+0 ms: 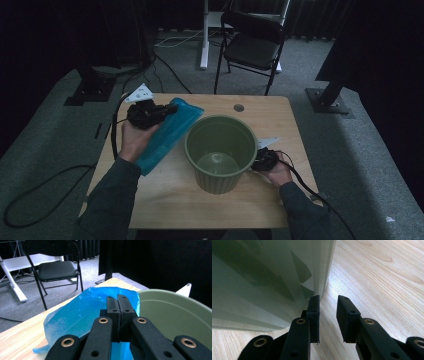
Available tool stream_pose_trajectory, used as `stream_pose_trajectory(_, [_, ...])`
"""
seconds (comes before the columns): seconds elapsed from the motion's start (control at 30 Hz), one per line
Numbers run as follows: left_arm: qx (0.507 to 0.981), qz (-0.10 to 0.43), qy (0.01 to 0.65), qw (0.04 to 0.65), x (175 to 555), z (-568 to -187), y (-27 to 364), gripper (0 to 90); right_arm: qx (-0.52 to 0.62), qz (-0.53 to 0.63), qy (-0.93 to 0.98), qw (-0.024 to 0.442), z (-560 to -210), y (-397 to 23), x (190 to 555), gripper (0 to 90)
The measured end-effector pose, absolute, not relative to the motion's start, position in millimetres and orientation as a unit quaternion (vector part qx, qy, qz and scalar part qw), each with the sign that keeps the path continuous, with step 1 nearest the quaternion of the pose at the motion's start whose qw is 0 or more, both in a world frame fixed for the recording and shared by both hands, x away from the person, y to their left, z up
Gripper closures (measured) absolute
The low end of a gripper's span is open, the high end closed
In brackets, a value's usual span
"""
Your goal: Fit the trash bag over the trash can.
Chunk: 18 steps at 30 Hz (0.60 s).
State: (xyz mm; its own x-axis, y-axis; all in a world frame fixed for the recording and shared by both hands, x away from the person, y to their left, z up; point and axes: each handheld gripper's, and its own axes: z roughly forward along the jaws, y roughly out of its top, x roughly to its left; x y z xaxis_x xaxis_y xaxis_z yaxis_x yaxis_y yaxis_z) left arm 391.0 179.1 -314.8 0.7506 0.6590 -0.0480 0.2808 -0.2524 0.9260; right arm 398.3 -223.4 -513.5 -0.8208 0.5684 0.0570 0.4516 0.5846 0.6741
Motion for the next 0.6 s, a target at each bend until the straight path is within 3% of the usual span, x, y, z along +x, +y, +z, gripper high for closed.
stream_pose_trajectory(0.6, [0.771, 0.166, 0.276, 0.549, 391.1, -297.6, 152.4, 89.1, 0.283, 0.352, 0.888, 0.083, -514.0, -220.1, 398.9, 72.2])
